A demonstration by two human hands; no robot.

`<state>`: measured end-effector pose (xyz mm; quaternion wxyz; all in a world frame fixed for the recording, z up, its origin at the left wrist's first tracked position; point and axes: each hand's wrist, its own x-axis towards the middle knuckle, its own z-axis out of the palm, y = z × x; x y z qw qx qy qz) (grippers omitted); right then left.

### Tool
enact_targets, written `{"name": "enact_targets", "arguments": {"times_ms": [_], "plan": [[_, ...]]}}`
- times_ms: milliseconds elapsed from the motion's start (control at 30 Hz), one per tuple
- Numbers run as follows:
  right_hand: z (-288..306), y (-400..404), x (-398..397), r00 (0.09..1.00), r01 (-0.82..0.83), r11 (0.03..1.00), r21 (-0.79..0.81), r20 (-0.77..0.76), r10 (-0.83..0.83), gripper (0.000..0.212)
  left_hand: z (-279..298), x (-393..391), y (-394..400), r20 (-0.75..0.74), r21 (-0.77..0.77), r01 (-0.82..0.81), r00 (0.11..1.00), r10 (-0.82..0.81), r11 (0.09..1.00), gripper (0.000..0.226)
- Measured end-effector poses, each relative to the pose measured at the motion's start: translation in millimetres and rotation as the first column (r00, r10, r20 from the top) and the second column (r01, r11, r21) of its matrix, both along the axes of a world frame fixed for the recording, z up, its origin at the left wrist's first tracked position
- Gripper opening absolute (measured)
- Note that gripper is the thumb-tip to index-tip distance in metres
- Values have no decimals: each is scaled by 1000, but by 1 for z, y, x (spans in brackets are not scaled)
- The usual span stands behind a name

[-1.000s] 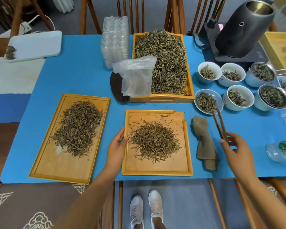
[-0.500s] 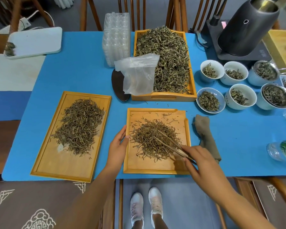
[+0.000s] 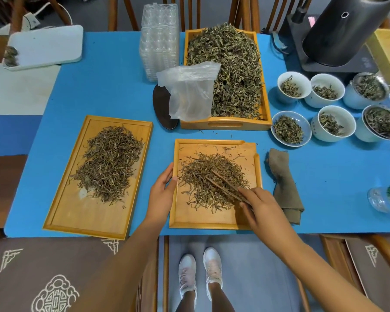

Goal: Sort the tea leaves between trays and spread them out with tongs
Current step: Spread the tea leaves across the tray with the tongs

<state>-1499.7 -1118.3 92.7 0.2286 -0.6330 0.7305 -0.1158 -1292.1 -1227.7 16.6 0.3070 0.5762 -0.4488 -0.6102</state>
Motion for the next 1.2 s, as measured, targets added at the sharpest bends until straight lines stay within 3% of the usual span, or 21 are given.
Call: {"name": "enact_targets", "arguments": {"times_ms": [167, 400, 767, 933, 1200], "plan": [[-2, -7, -2, 997, 72, 997, -10, -2, -72, 36, -1, 0, 0, -8, 7, -11, 1000, 11, 1000, 44], [-3, -3, 5, 1000, 6, 1000, 2, 22, -7, 34, -1, 0, 0, -7, -4, -2, 1000, 2, 1000, 43], [-6, 12, 10, 997, 77, 997, 3, 29, -77, 30, -5, 0, -1, -15, 8, -17, 1000, 18, 1000, 42], [-16, 21, 18, 999, 40, 999, 24, 25, -40, 19, -7, 1, -1, -6, 8, -9, 1000, 9, 1000, 42], [-17, 18, 29, 994, -97, 995, 12, 46, 96, 22, -5, 1, -1, -18, 6, -11, 1000, 11, 1000, 42]]}}
